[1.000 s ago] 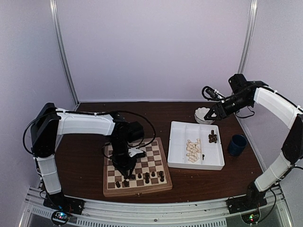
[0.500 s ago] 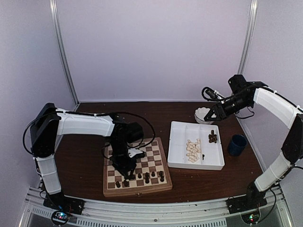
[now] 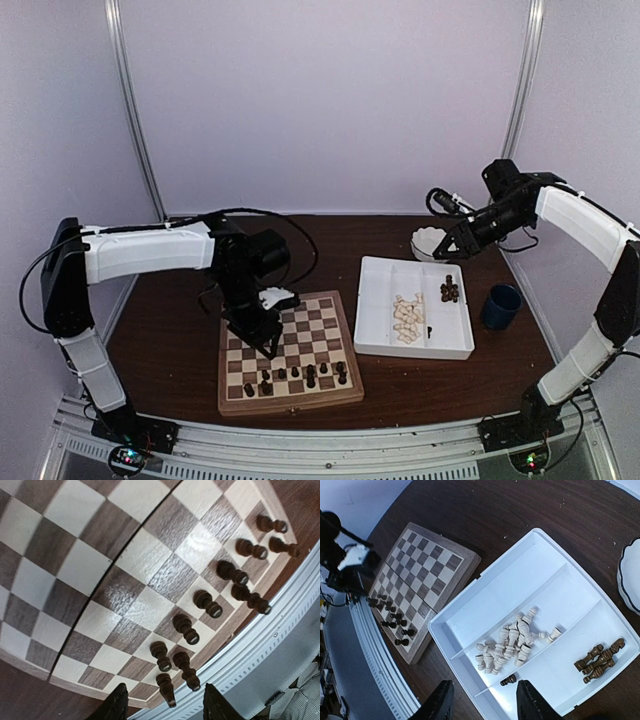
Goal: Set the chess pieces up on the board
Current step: Place the pawn at f7, then pick up the pawn from the storage box.
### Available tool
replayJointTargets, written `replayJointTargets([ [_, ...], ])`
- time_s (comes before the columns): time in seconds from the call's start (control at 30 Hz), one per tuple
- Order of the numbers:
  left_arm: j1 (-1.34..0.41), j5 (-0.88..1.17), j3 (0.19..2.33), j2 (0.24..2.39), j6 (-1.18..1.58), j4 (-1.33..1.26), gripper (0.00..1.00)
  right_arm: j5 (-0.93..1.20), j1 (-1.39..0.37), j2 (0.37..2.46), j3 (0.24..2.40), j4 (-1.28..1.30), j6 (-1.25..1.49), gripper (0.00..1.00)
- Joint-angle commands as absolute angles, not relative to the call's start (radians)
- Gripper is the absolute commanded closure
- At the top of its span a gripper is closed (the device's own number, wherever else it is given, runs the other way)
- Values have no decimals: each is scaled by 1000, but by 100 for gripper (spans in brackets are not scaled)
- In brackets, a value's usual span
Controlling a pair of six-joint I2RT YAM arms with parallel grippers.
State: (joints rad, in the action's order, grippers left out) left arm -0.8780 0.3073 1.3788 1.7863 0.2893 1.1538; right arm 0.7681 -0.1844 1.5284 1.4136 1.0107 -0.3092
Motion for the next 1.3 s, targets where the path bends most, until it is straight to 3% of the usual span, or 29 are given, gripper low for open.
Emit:
replayJointTargets([
  [0.0,-858,251,1467,1710,248,1216,49,658,-176,1537,1390,1116,-487,55],
  [0.2,-851,216,1501,1652,305,1052,50,468,-198,1523,1200,1071,-738,60],
  [0.47,-851,200,1470,1583,379,803,50,370,-249,1546,994,899,-1108,66],
  [0.63,-850,183,1492,1585,391,817,49,308,-287,1676,1049,844,-1224,66],
  [0.73,-850,171,1489,1580,411,818,49,282,-306,1726,1060,794,-1267,60],
  [0.9,-850,156,1479,1573,438,818,49,262,-336,1783,1078,750,-1311,59],
  [1.27,-848,142,1486,1581,434,819,49,341,-411,1740,1031,774,-1363,54],
])
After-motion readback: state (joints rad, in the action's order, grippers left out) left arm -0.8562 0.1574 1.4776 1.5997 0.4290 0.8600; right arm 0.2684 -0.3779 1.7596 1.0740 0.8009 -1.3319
